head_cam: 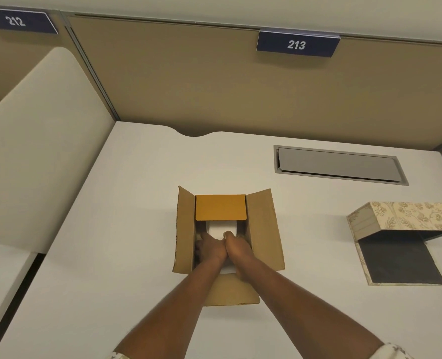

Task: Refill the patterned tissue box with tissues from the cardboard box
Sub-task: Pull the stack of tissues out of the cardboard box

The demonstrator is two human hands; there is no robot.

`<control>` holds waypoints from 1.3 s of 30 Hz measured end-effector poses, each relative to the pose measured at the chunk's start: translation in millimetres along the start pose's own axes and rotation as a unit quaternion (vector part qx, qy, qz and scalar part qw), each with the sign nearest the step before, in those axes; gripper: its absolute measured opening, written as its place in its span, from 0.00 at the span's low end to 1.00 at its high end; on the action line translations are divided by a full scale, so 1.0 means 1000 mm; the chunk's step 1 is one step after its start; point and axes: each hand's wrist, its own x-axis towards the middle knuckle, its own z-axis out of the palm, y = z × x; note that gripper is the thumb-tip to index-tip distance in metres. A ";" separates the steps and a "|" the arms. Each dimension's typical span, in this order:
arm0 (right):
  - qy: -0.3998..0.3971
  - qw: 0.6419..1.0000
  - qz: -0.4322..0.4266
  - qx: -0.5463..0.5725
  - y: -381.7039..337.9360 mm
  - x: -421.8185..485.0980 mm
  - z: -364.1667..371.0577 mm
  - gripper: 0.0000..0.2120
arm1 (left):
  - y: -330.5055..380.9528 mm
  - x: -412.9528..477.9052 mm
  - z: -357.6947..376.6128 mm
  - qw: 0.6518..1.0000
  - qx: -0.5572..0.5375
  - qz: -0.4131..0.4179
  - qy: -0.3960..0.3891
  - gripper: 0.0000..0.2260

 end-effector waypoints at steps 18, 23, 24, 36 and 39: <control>-0.026 0.998 0.017 0.062 0.000 0.001 -0.013 0.29 | 0.003 -0.006 -0.010 0.990 -0.121 -0.036 -0.057 0.37; -0.038 0.996 0.018 0.077 -0.001 0.001 -0.018 0.29 | 0.004 -0.004 -0.014 0.969 -0.207 -0.079 -0.111 0.32; -0.044 0.995 0.020 0.086 -0.003 -0.002 -0.020 0.26 | 0.005 -0.006 -0.017 0.962 -0.224 -0.087 -0.131 0.28; -0.084 0.990 0.048 0.102 -0.018 -0.017 -0.028 0.15 | 0.009 -0.011 -0.035 0.958 -0.208 -0.060 -0.189 0.14; -0.098 0.990 0.054 0.090 -0.021 -0.019 -0.032 0.13 | 0.010 -0.012 -0.040 0.960 -0.200 -0.043 -0.191 0.12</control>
